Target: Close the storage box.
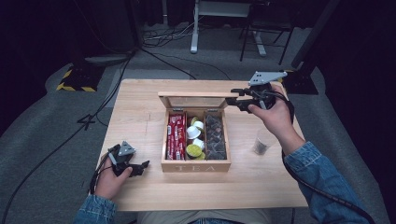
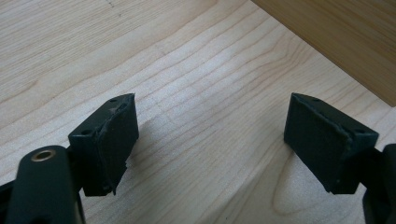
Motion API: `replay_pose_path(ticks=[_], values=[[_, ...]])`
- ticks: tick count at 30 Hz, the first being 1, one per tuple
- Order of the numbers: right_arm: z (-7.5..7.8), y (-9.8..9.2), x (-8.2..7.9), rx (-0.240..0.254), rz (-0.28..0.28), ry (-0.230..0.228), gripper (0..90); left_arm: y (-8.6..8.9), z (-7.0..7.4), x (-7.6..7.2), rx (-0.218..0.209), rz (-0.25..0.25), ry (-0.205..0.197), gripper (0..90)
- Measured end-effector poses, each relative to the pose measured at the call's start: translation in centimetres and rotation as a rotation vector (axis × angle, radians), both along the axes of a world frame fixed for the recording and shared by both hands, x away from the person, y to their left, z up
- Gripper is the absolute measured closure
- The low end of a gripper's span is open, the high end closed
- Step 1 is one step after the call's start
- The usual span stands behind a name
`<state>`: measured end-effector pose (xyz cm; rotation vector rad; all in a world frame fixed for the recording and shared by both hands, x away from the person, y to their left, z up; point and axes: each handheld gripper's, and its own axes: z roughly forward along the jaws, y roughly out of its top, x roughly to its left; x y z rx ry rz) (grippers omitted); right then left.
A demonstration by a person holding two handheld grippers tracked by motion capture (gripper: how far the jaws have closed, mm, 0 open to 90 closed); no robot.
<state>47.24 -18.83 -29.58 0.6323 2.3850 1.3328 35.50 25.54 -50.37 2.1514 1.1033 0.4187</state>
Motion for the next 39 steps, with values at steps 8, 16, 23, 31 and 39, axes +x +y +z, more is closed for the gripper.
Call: replay_pose_path(ticks=[8, 16, 23, 31, 39], values=[[-1.1, -0.2, -1.4, -0.016, 0.021, 0.003, 49.8, 0.0, 0.0, 0.0, 0.0, 0.0, 0.001, 18.1], [-2.2, -0.2, -2.5, -0.023, 0.036, 0.017, 47.0, 0.0, 0.0, 0.0, 0.0, 0.0, 0.0, 18.1], [-3.3, -0.3, -3.5, -0.04, 0.044, 0.018, 43.3, 0.0, 0.0, 0.0, -0.001, 0.0, 0.0, 18.1], [-4.8, -0.4, -4.5, -0.057, 0.053, 0.028, 38.8, 0.0, 0.0, 0.0, 0.0, 0.001, 0.001, 18.1], [-6.3, -0.2, -5.3, -0.087, 0.057, 0.025, 34.7, 0.0, 0.0, 0.0, -0.002, 0.001, -0.001, 18.2]])
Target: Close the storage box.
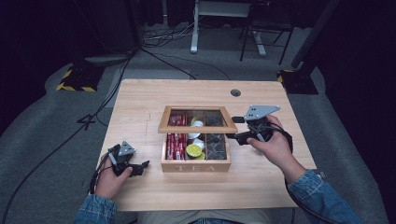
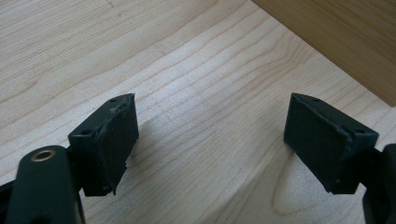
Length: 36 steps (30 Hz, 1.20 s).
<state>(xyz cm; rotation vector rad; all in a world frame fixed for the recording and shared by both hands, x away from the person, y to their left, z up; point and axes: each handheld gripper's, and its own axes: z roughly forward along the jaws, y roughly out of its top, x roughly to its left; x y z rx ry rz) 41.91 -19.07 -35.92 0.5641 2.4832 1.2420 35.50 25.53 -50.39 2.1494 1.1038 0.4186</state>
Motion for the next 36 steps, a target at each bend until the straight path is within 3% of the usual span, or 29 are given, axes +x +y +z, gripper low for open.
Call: replay_pose_path(ticks=[19, 36], values=[[-3.2, 0.3, -1.6, -0.083, -0.002, -0.025, 27.4, 0.0, 0.0, 0.0, 0.001, 0.0, 0.001, 18.1], [-5.0, 0.6, -2.4, -0.144, 0.001, -0.019, 28.2, 0.0, 0.0, 0.0, 0.001, -0.001, 0.001, 18.1]])
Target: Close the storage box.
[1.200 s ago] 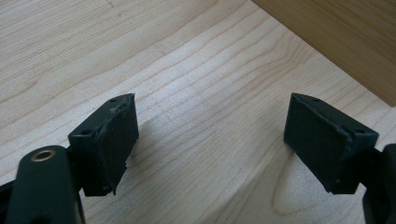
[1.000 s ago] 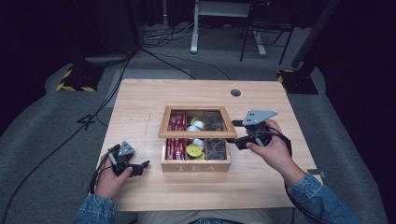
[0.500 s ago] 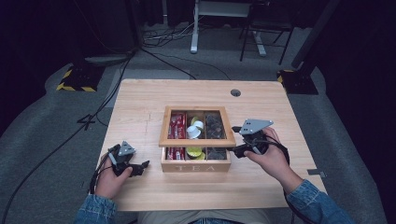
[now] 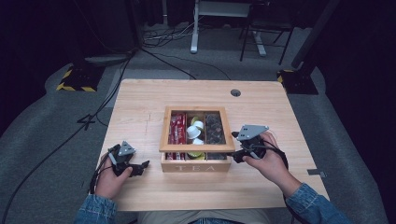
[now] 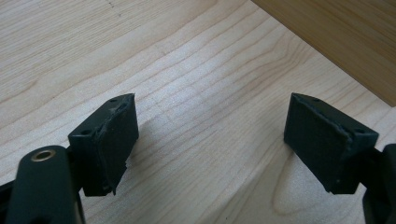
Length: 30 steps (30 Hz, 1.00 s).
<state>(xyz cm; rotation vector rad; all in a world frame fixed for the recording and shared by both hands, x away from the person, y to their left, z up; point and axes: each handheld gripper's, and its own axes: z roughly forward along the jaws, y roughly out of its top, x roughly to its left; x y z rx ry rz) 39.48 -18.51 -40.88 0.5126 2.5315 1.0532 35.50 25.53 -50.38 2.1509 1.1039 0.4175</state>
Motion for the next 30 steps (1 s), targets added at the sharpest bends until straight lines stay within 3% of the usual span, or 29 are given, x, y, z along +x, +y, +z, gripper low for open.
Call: replay_pose_path(ticks=[13, 23, 29, 30], values=[[-0.9, 0.3, -0.4, -0.059, 0.032, 0.016, 34.0, 0.0, 0.0, 0.0, 0.0, 0.0, 0.0, 18.1], [-1.1, 0.3, -0.3, -0.049, 0.027, 0.054, 35.6, 0.0, 0.0, 0.0, 0.0, 0.0, 0.0, 18.1], [-0.8, 0.3, -0.4, -0.066, 0.035, 0.074, 30.2, 0.0, 0.0, 0.0, 0.002, 0.0, 0.001, 17.9], [-0.7, 0.2, -0.4, -0.066, 0.04, 0.082, 25.9, 0.0, 0.0, 0.0, 0.002, -0.001, 0.001, 18.0]])
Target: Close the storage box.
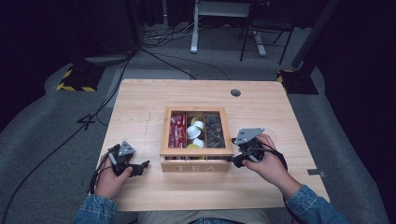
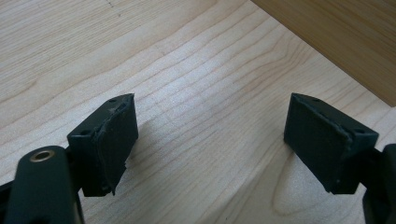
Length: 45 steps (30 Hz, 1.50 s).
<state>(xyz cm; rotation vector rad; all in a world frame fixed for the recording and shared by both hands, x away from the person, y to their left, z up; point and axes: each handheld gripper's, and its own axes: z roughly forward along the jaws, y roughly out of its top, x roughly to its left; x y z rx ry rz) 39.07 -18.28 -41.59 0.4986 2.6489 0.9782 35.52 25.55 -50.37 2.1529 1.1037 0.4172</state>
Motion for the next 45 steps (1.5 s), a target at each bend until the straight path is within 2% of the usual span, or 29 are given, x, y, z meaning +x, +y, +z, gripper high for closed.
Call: replay_pose_path(ticks=[1, 2, 3, 5, 8, 11, 15, 19, 26, 31, 35, 40, 45], values=[[0.2, 0.0, 0.0, 0.002, 0.012, 0.023, 21.6, 0.0, 0.0, 0.0, 0.0, 0.0, 0.0, 17.9], [0.2, 0.0, -0.1, -0.006, 0.028, 0.041, 21.3, 0.0, 0.0, 0.0, 0.0, 0.0, 0.0, 17.9], [0.2, 0.0, -0.3, -0.047, 0.063, 0.054, 22.6, 0.0, 0.0, 0.0, -0.003, 0.001, -0.002, 17.9], [0.2, 0.0, -0.6, -0.005, 0.061, 0.046, 26.9, 0.0, 0.0, 0.1, 0.0, -0.002, -0.003, 17.7], [0.8, -0.3, -0.7, 0.032, 0.042, 0.022, 23.0, 0.0, 0.0, 0.0, -0.001, -0.001, -0.003, 17.7], [1.7, -0.9, -0.6, 0.098, 0.03, 0.028, 21.7, 0.0, 0.0, 0.1, 0.001, -0.001, -0.003, 17.7], [2.8, -1.8, -0.7, 0.15, 0.006, 0.013, 19.9, 0.1, 0.0, 0.1, -0.007, -0.004, -0.002, 17.7], [4.1, -3.2, -0.8, 0.205, -0.022, -0.002, 17.6, 0.2, 0.0, 0.0, -0.002, -0.008, -0.002, 17.7], [5.7, -6.6, -0.9, 0.261, -0.094, -0.042, 16.6, 0.6, 0.0, -0.1, 0.001, -0.013, -0.002, 17.6], [5.8, -8.8, -0.8, 0.272, -0.137, -0.041, 15.6, 0.6, 0.0, -0.1, -0.003, -0.012, -0.001, 17.6], [5.7, -10.5, -0.9, 0.246, -0.179, -0.042, 15.6, 0.7, 0.0, 0.0, -0.006, -0.016, -0.001, 17.6], [5.4, -13.0, -1.0, 0.246, -0.247, -0.039, 15.7, 0.9, 0.0, 0.1, -0.001, -0.027, -0.001, 17.5], [4.5, -15.6, -1.0, 0.244, -0.301, -0.001, 16.0, 1.0, 0.0, 0.3, -0.001, -0.029, -0.006, 17.5]])
